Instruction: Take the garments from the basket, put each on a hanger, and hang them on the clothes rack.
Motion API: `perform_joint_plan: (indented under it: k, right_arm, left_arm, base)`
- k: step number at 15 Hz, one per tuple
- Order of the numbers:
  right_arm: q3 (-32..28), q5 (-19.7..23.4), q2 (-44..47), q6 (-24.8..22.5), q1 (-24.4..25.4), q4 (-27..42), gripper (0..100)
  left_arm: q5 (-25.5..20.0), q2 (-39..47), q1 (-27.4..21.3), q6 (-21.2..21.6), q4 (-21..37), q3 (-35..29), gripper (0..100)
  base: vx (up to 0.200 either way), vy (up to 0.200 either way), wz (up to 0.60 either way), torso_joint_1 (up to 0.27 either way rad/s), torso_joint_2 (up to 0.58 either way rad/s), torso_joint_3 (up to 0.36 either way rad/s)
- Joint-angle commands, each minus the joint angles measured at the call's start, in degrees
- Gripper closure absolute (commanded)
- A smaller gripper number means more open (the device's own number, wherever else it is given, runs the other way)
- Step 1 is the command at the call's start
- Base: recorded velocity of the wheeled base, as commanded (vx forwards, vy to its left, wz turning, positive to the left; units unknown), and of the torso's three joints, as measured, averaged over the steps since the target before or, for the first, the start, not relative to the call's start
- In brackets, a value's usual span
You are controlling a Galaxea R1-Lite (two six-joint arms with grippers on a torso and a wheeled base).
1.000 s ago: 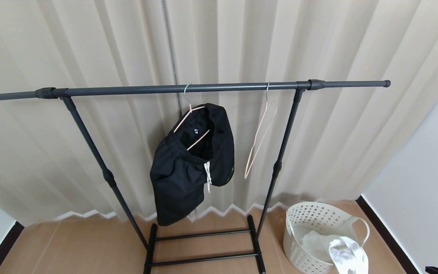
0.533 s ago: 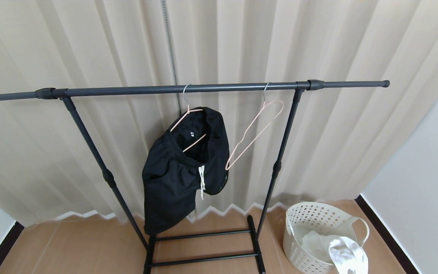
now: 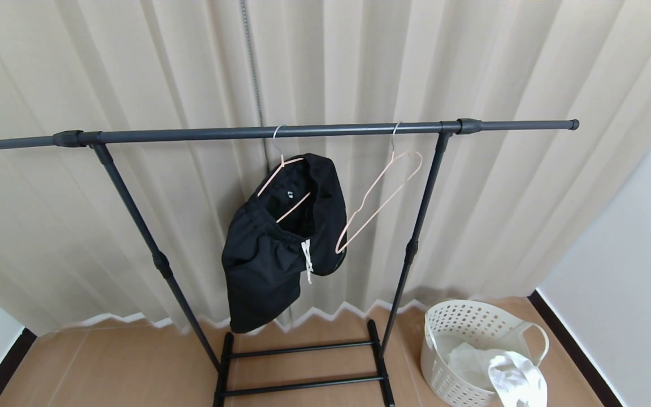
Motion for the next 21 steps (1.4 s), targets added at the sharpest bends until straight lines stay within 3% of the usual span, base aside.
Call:
perform_joint_plan:
  k: [1,4,6,8,11,16,18,21]
  right_arm:
    - [0.0,0.7,-0.2,0.0,0.6,0.1,0]
    - [0.1,0.8,-0.3,0.0,4.0,0.1,0]
    - [0.0,0.9,-2.7,0.1,9.4,0.1,0]
    - [0.0,0.9,-2.6,0.0,8.5,0.1,0]
    - [0.4,-5.2,-3.0,3.0,7.7,-0.5,0]
    - [0.4,-2.3,-5.4,4.7,8.5,-0.6,0]
    - [0.4,-2.3,-5.4,4.9,8.5,-0.6,0]
    - [0.4,-2.3,-5.5,4.8,8.5,-0.6,0]
  left_arm:
    - [-0.1,-4.7,-0.7,-0.2,-0.1,0.0,0]
    - [-0.1,-6.6,-0.1,-0.2,-0.1,0.0,0]
    - [0.3,-6.9,0.1,-0.4,-0.1,0.0,0]
    - [0.9,-6.9,0.1,-2.6,-0.1,0.0,0]
    - [0.9,-6.9,0.1,-2.4,-0.1,0.0,0]
    - [0.9,-6.9,0.1,-1.7,-0.1,0.0,0]
    - [0.9,-6.9,0.1,0.7,-0.1,0.0,0]
    - [0.9,-6.9,0.1,0.8,-0.2,0.0,0]
  base:
    - [0.000,0.000,0.00,0.000,0.00,0.000]
    - [0.000,0.000,0.00,0.000,0.00,0.000]
    - [0.000,0.000,0.00,0.000,0.00,0.000]
    - [0.000,0.000,0.00,0.000,0.00,0.000]
    - [0.000,0.000,0.00,0.000,0.00,0.000]
    - [0.000,0.000,0.00,0.000,0.00,0.000]
    - [0.000,0.000,0.00,0.000,0.00,0.000]
    - [0.000,0.000,0.00,0.000,0.00,0.000]
